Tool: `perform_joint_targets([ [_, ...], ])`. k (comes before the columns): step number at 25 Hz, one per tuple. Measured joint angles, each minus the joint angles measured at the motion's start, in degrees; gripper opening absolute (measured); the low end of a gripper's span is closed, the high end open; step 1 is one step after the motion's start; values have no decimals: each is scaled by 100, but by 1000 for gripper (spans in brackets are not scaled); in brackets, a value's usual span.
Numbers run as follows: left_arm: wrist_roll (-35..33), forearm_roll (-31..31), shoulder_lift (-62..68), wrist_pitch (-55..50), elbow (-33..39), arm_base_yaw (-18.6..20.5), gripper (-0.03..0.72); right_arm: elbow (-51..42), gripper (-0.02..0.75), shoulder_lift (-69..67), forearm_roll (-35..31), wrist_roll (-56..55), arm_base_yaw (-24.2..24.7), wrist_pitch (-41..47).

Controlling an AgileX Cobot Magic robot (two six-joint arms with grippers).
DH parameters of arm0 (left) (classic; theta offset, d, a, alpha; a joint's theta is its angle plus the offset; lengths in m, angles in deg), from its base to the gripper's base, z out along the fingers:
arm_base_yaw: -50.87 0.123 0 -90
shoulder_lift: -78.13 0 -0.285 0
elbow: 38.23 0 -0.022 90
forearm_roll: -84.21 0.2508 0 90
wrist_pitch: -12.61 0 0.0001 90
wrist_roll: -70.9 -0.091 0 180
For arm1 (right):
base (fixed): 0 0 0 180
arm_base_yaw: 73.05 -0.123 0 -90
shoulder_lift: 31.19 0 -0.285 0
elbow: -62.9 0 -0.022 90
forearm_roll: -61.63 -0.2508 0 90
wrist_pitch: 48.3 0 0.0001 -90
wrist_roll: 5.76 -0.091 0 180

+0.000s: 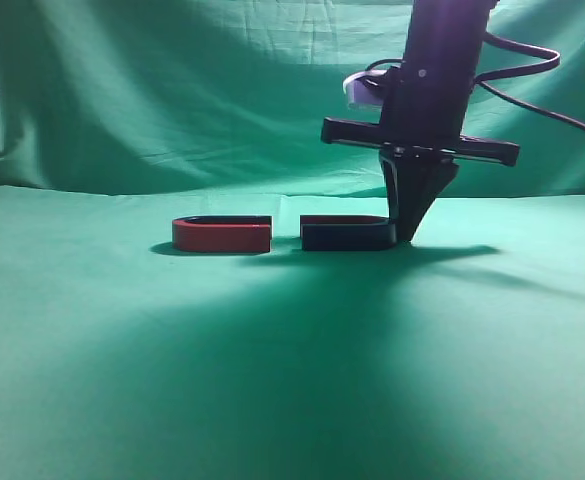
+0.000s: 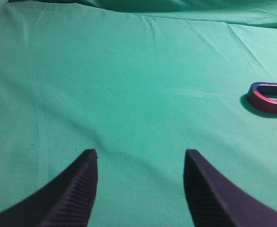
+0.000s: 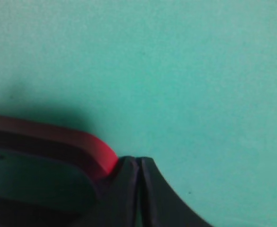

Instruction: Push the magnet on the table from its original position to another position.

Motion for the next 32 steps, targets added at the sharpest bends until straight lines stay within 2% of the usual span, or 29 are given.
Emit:
perform_joint_targets([
  [9, 0, 0, 0, 0, 0, 0, 372, 0, 0, 0, -418, 38, -23, 0],
  [19, 0, 0, 0, 0, 0, 0, 372, 21, 0, 0, -230, 161, -298, -117],
  [22, 0, 0, 0, 0, 0, 0, 372, 292, 0, 0, 96, -9, -298, 308],
  [26, 0, 0, 0, 0, 0, 0, 372, 1127, 0, 0, 263, -120, -298, 1208],
  [28, 0, 0, 0, 0, 0, 0, 372, 1553, 0, 68, 274, -192, -298, 1307],
  [32, 0, 0, 0, 0, 0, 0, 372, 1793, 0, 716, 309, -243, -346, 1416],
])
